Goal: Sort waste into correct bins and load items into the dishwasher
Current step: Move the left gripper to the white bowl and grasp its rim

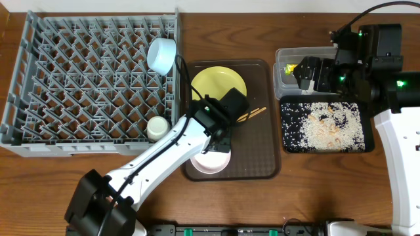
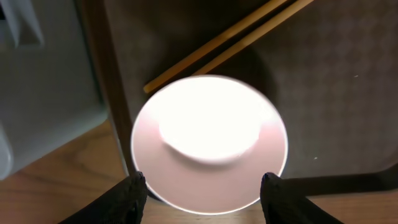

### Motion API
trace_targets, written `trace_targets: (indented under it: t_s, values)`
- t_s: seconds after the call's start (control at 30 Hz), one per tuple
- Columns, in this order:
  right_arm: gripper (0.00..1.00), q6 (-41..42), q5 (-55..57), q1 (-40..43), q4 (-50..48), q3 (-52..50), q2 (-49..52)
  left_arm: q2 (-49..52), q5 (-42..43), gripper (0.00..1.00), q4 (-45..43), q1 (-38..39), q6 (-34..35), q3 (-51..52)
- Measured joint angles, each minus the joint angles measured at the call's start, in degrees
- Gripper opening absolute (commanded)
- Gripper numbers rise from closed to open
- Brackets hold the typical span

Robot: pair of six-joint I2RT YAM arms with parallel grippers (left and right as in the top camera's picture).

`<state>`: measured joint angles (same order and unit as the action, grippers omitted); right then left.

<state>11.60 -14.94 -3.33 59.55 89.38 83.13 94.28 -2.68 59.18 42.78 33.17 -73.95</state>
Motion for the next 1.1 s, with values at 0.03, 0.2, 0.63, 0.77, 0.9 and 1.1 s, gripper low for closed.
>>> trace_targets:
  t_s: [0.03,0.2,0.63,0.77,0.9,1.1]
  values:
    - [0.99,0.0,0.0,0.0,0.0,0.0,0.0,0.0,0.0,0.60,0.5,0.0,-0.2,0.0]
    - [0.99,0.0,0.0,0.0,0.0,0.0,0.0,0.0,0.0,0.61,3.4,-0.1,-1.7,0.0]
    - [0.99,0.0,0.0,0.0,0.0,0.0,0.0,0.0,2.3,0.61,-0.3,-1.9,-2.1,8.0]
    - [0.99,0.0,0.0,0.0,0.0,0.0,0.0,0.0,3.9,0.61,-3.2,-2.5,-2.1,9.8]
    - [0.99,0.0,0.0,0.0,0.0,0.0,0.0,0.0,5.6,0.61,-4.7,-5.0,-1.6,12.1]
    - [0.99,0.0,0.0,0.0,0.0,0.0,0.0,0.0,6.4,0.61,-5.8,-7.5,-0.8,14.6]
